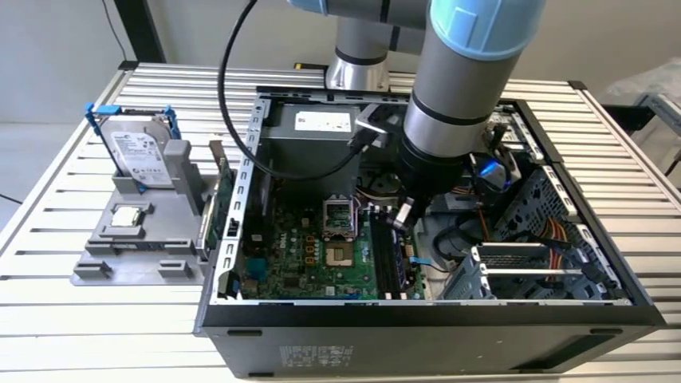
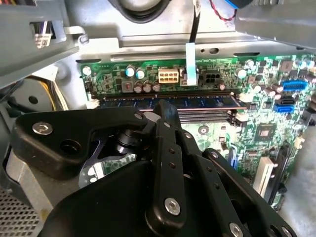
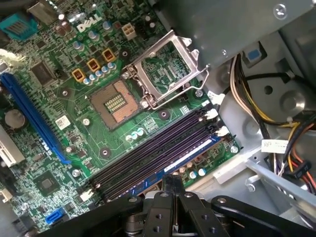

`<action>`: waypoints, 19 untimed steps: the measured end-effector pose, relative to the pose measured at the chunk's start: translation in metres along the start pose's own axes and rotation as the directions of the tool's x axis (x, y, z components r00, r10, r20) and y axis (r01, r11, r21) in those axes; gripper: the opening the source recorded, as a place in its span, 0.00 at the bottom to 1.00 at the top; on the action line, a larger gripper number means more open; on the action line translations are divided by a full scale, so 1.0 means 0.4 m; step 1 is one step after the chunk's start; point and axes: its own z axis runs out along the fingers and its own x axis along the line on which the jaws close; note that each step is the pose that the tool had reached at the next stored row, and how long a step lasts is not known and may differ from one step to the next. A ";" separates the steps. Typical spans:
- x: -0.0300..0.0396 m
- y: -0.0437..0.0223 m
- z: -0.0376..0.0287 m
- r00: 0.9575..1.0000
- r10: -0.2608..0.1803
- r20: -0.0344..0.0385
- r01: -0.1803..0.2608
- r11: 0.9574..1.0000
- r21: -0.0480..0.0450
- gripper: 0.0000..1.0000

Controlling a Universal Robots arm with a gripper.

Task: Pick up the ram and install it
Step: 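Press down the ram until it locks into place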

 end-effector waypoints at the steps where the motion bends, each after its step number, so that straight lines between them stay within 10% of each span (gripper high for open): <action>1: 0.000 0.000 0.000 1.000 -0.013 0.000 0.013 1.000 0.000 0.00; 19: 0.000 0.000 0.013 0.980 -0.200 0.001 0.200 0.980 -0.005 0.00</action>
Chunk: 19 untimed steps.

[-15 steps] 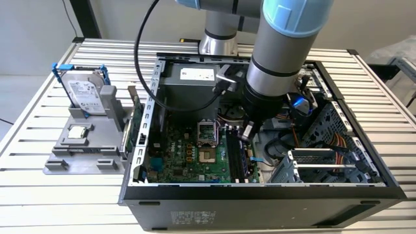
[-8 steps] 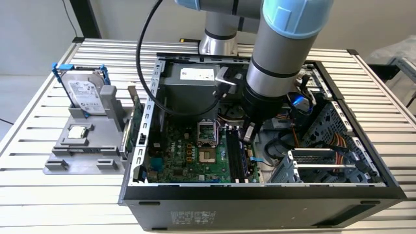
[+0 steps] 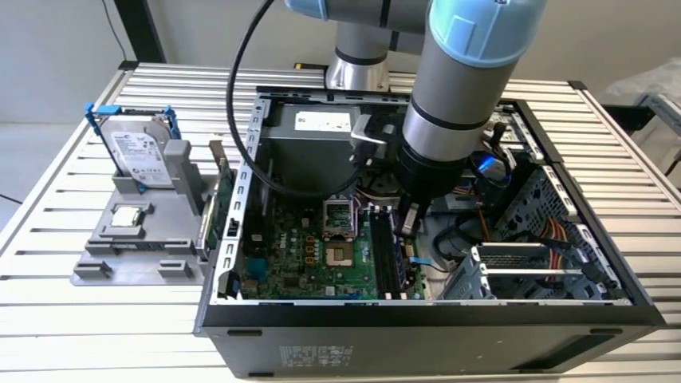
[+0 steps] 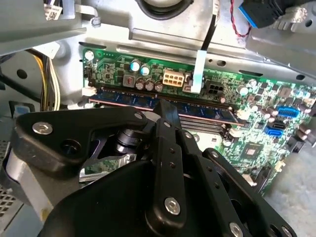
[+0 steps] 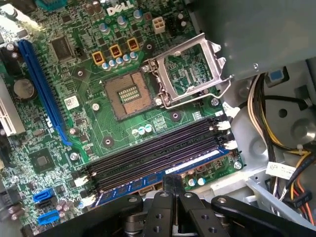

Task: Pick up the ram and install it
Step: 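Press down the ram until it locks into place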

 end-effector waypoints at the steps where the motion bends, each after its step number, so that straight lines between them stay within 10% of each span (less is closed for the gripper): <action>1: 0.000 0.000 0.001 1.000 -0.008 0.000 0.008 1.000 0.000 0.00; 19: 0.001 0.002 0.006 0.983 -0.185 0.001 0.186 0.983 -0.006 0.00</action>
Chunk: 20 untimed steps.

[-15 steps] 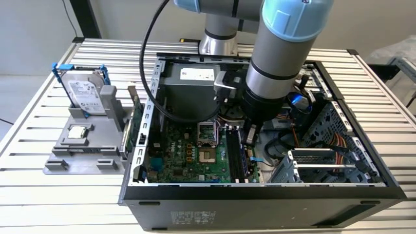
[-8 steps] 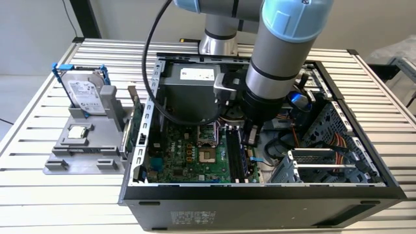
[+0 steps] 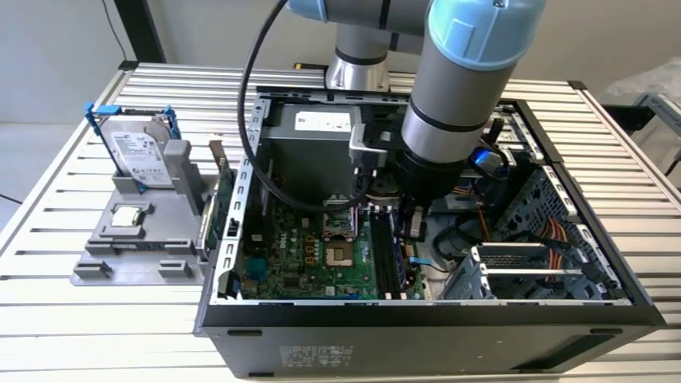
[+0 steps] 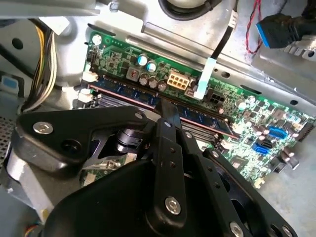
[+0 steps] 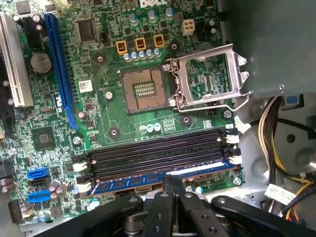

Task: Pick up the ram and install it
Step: 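Press down the ram until it locks into place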

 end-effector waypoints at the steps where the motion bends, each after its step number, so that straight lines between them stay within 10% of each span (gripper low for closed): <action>1: 0.000 0.000 0.004 1.000 -0.004 0.000 0.004 1.000 -0.002 0.00; 8: 0.000 0.000 0.030 0.999 -0.049 -0.001 0.049 0.999 -0.003 0.00; 14: -0.002 0.000 -0.032 0.999 -0.049 0.000 0.049 0.999 -0.003 0.00; 20: -0.002 0.000 -0.040 0.999 -0.049 0.000 0.049 0.999 -0.004 0.00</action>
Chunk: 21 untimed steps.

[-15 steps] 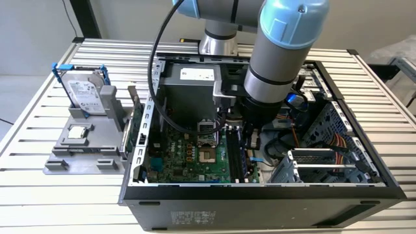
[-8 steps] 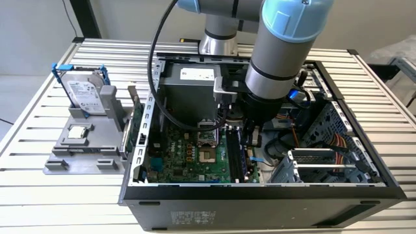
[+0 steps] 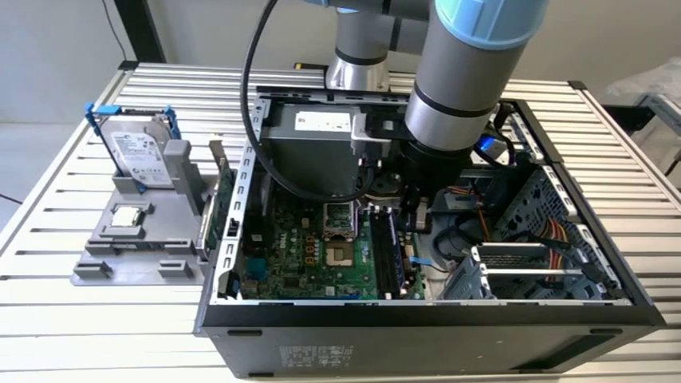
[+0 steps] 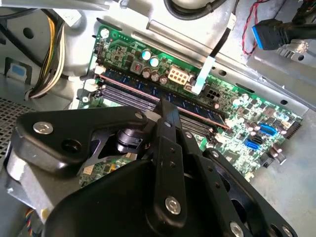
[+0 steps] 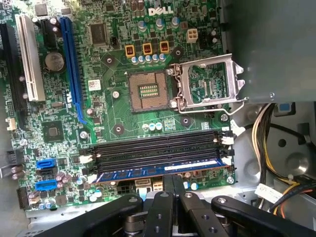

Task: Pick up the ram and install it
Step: 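Press down the ram until it locks into place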

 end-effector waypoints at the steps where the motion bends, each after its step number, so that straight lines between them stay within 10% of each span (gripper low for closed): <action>1: 0.000 0.000 0.000 1.000 0.000 0.000 0.000 1.000 0.000 0.00; 21: 0.000 0.000 0.000 1.000 0.000 0.000 0.000 1.000 -0.001 0.00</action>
